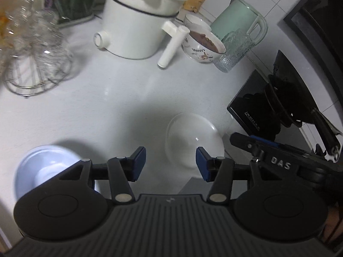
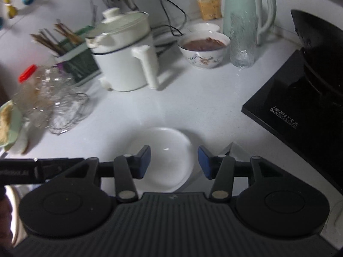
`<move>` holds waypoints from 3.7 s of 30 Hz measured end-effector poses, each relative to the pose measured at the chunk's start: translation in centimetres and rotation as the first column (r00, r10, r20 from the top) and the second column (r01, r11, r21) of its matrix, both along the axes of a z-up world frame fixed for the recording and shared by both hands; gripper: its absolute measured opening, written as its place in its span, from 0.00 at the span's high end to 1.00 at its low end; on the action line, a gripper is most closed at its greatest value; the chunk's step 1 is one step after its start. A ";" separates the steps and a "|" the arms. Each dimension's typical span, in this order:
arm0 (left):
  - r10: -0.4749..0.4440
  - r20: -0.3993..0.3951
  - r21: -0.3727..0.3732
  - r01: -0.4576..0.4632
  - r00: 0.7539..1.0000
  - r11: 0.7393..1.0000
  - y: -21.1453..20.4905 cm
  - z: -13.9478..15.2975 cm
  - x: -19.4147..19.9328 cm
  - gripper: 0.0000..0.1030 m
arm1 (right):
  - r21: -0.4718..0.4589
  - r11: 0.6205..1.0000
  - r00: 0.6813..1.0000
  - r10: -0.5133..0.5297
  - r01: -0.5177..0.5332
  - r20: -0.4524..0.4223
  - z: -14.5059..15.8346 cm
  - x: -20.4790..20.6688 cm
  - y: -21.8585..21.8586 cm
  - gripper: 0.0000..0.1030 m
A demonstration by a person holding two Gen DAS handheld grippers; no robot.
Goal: Organize plates and bowls
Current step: 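Pull both grippers back and move toward the white bowl, then close both grippers on the white bowl rim, then lift the white bowl with both grippers over the light blue bowls, then lower the white bowl into the light blue bowls with both grippers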
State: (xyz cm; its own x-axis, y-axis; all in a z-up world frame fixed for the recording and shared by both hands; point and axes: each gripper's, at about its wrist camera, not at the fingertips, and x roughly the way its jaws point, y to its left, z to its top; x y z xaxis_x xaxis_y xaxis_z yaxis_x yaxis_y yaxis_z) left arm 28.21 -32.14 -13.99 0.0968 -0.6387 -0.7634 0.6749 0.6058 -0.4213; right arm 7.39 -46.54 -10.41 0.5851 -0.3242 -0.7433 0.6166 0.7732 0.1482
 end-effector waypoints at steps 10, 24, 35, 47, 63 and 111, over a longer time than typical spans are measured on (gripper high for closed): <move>0.008 -0.099 0.069 -0.001 0.995 0.998 -5.7 -4.0 2.8 0.51 | 0.092 0.996 0.999 -0.011 0.015 -0.046 -3.5 2.0 -5.1 0.54; 0.043 -0.143 0.129 -0.024 0.989 0.991 -7.1 -7.1 3.4 0.89 | 0.229 0.973 0.994 0.041 -0.016 -0.105 -6.4 2.6 -4.9 0.90; 0.073 -0.175 0.119 -0.053 0.982 0.992 -5.3 -6.3 3.0 0.91 | 0.248 0.968 0.996 0.054 -0.036 -0.065 -6.0 2.5 -4.4 0.91; 0.084 -0.201 0.092 -0.067 0.976 0.994 -2.3 -1.1 3.1 0.91 | 0.242 0.970 0.999 0.036 -0.037 0.008 -1.4 1.3 -2.1 0.91; 0.124 -0.191 0.113 -0.104 0.974 0.988 3.1 3.6 2.4 0.91 | 0.281 0.953 0.994 0.111 -0.108 0.008 3.3 1.7 1.9 0.88; 0.565 -0.110 0.072 -0.561 0.818 0.825 18.2 0.9 3.3 0.90 | 0.280 0.820 0.839 0.538 -0.499 -0.080 -0.8 12.1 12.0 0.87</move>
State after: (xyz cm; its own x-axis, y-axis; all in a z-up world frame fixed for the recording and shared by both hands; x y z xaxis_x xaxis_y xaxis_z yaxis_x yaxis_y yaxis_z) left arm 31.50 -13.89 -13.08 0.3373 -0.4745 -0.8131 0.1572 0.8799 -0.4483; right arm 19.52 -34.58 -11.17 0.4922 0.1941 -0.8485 0.1633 0.9369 0.3091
